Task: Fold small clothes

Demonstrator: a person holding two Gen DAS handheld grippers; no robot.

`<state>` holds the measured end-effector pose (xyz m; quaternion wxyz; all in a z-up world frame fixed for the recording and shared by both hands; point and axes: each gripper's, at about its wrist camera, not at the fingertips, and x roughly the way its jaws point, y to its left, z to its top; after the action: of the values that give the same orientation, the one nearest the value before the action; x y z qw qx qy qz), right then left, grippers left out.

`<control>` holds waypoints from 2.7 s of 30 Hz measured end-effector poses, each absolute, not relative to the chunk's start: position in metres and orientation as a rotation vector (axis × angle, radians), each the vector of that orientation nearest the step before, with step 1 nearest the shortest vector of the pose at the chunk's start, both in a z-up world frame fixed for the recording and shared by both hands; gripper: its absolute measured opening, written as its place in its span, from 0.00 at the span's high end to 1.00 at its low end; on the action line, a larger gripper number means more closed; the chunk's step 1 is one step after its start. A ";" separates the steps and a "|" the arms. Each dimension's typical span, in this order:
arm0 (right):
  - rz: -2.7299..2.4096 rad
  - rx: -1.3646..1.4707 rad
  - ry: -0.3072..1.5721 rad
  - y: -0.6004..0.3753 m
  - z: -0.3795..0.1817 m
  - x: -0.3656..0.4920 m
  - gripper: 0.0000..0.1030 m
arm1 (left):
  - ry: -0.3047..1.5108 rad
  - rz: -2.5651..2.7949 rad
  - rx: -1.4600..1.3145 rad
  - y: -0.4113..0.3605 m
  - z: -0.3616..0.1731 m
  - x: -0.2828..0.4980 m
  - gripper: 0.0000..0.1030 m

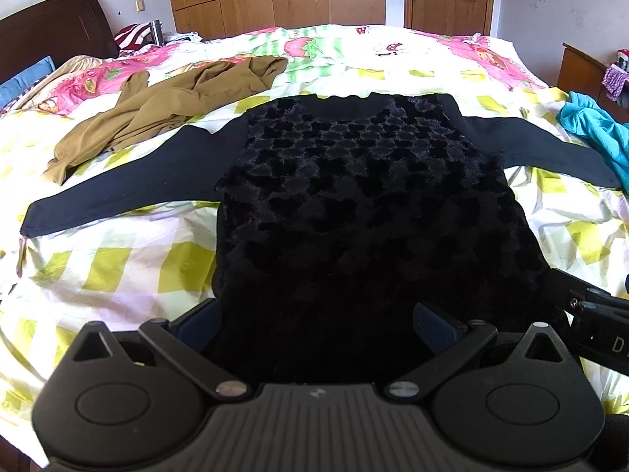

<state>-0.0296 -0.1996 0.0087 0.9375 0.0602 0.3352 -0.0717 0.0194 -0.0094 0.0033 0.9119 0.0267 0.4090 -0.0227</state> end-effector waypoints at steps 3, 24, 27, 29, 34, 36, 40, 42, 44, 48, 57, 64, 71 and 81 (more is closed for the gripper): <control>-0.160 0.174 0.678 -0.222 0.015 -0.009 0.00 | 0.817 -0.070 0.081 -0.019 0.009 0.039 0.00; -0.497 0.794 0.496 -0.497 -0.067 0.143 0.13 | 0.731 -0.354 0.214 -0.199 -0.051 0.220 0.00; -0.536 0.835 0.505 -0.512 -0.070 0.149 0.70 | 0.741 -0.351 0.223 -0.198 -0.055 0.216 0.00; -0.513 0.872 0.504 -0.518 -0.067 0.148 0.89 | 0.743 -0.350 0.224 -0.194 -0.052 0.215 0.00; -0.392 0.690 0.379 -0.480 -0.013 0.137 0.91 | 0.718 -0.350 0.193 -0.172 -0.041 0.212 0.00; -0.313 0.536 0.354 -0.443 0.012 0.146 0.91 | 0.719 -0.353 0.172 -0.155 -0.036 0.210 0.00; -0.075 0.216 0.308 -0.335 0.048 0.174 0.91 | 0.698 -0.325 0.153 -0.108 -0.027 0.195 0.00; 0.083 0.086 0.306 -0.270 0.051 0.188 0.92 | 0.675 -0.287 0.151 -0.076 -0.024 0.186 0.00; 0.235 -0.054 0.337 -0.209 0.041 0.197 0.92 | 0.670 -0.242 0.148 -0.044 -0.025 0.178 0.00; 0.383 -0.429 0.539 -0.109 -0.029 0.205 0.92 | 0.679 -0.154 0.185 0.009 -0.037 0.165 0.00; 0.366 -0.691 0.492 -0.055 -0.050 0.176 0.86 | 0.674 -0.159 0.099 0.067 -0.040 0.147 0.00; 0.394 -0.585 0.556 -0.023 -0.037 0.191 0.95 | 0.647 -0.119 0.062 0.099 -0.034 0.140 0.00; 0.400 -0.597 0.490 0.010 -0.032 0.200 0.92 | 0.639 -0.064 0.038 0.130 -0.028 0.135 0.00; 0.331 -0.597 0.612 0.016 -0.035 0.184 0.82 | 0.676 0.024 0.019 0.161 -0.030 0.131 0.00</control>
<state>0.1835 0.0165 -0.0355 0.8968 -0.2880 0.2956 0.1597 0.1314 0.1608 -0.0303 0.9434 0.0096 0.3314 0.0118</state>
